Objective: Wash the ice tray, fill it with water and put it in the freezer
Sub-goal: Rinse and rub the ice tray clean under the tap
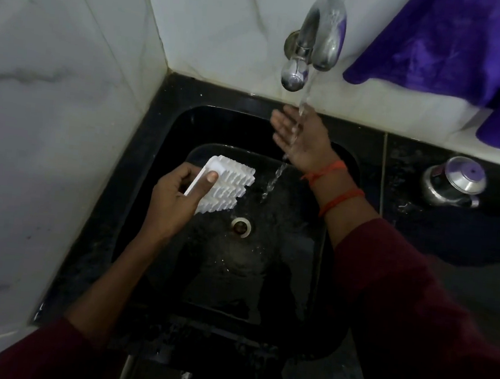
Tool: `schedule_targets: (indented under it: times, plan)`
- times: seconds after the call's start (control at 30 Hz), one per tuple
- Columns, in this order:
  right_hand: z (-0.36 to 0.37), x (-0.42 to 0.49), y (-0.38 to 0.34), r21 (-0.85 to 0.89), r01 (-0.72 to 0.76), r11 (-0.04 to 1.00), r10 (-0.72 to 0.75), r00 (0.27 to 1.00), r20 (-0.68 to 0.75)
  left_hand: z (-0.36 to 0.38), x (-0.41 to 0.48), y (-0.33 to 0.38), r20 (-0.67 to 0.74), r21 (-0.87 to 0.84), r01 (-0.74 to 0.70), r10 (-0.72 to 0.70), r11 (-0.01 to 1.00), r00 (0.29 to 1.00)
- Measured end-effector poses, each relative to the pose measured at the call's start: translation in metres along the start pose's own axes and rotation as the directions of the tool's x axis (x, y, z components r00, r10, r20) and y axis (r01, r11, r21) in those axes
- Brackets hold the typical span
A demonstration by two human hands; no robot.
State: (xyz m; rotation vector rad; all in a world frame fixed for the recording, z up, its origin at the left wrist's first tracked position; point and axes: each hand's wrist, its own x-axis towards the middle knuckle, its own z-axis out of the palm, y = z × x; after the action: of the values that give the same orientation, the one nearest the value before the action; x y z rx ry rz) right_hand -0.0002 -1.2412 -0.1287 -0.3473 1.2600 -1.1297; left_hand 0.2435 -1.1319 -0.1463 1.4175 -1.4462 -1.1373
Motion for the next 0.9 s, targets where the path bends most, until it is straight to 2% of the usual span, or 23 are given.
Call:
schedule_targets:
  times: [0.07,0.17,0.27,0.33,0.4,0.57,0.77,0.9]
  plan:
    - [-0.008,-0.008,0.024,-0.136,-0.049,0.989,0.041,0.997,-0.061,-0.001,-0.003,0.001,0.014,-0.014,0.009,-0.009,1.0,1.0]
    - [-0.019,-0.023,0.061,-0.331,-0.087,0.94,0.017,0.978,-0.208,-0.002,-0.009,0.006,0.017,-0.031,-0.005,0.006,1.0,1.0]
    - [-0.03,-0.048,0.089,-0.413,-0.198,0.889,0.11,0.968,-0.227,-0.004,-0.013,0.013,0.025,-0.033,-0.019,0.02,0.999,0.999]
    - [-0.029,-0.069,0.095,-0.397,-0.242,0.886,0.194,0.968,-0.157,-0.006,-0.015,0.02,0.016,-0.059,-0.012,0.013,0.998,1.0]
    - [-0.024,-0.086,0.089,-0.349,-0.217,0.911,0.191,0.976,-0.108,-0.01,-0.014,0.028,0.001,-0.093,-0.039,0.039,0.995,0.999]
    - [-0.014,-0.115,0.067,-0.282,-0.028,0.959,-0.014,0.989,-0.145,-0.029,-0.013,0.046,-0.041,-0.158,-0.138,0.134,0.978,0.99]
    - [-0.013,-0.13,0.076,-0.301,-0.096,0.949,0.038,0.981,-0.192,-0.028,-0.023,0.039,-0.043,-0.179,-0.06,0.053,0.982,0.998]
    - [-0.006,-0.138,0.064,-0.17,0.129,0.977,-0.159,0.972,-0.173,-0.04,-0.03,0.05,-0.116,-0.207,-0.229,0.209,0.951,0.971]
